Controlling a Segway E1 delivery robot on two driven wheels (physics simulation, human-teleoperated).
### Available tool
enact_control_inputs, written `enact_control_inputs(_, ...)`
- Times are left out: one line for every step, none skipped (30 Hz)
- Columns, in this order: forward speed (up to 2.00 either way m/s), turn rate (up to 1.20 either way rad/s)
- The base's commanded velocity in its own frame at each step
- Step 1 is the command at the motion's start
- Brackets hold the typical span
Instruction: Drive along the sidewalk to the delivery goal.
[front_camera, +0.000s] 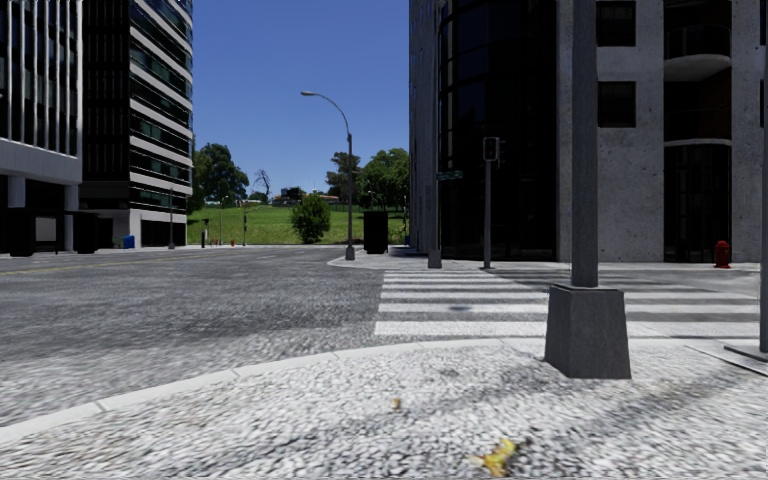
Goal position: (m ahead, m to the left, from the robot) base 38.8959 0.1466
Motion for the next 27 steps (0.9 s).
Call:
enact_control_inputs(1.24,0.0)
enact_control_inputs(1.24,0.0)
enact_control_inputs(1.24,0.0)
enact_control_inputs(1.24,0.0)
enact_control_inputs(1.24,-0.02)
enact_control_inputs(1.24,-0.04)
enact_control_inputs(1.24,-0.05)
enact_control_inputs(1.24,-0.05)
enact_control_inputs(1.24,-0.06)
enact_control_inputs(1.24,-0.07)
enact_control_inputs(1.24,-0.09)
enact_control_inputs(1.24,-0.11)
enact_control_inputs(1.23,-0.16)
enact_control_inputs(1.23,-0.23)
enact_control_inputs(1.23,-0.25)
enact_control_inputs(1.23,-0.25)
enact_control_inputs(1.22,-0.25)
enact_control_inputs(1.22,-0.25)
enact_control_inputs(1.22,-0.25)
enact_control_inputs(1.22,-0.25)
enact_control_inputs(1.22,-0.25)
enact_control_inputs(1.22,-0.25)
enact_control_inputs(1.22,-0.25)
enact_control_inputs(1.22,-0.25)
enact_control_inputs(1.21,-0.25)
enact_control_inputs(1.21,-0.25)
enact_control_inputs(1.21,-0.25)
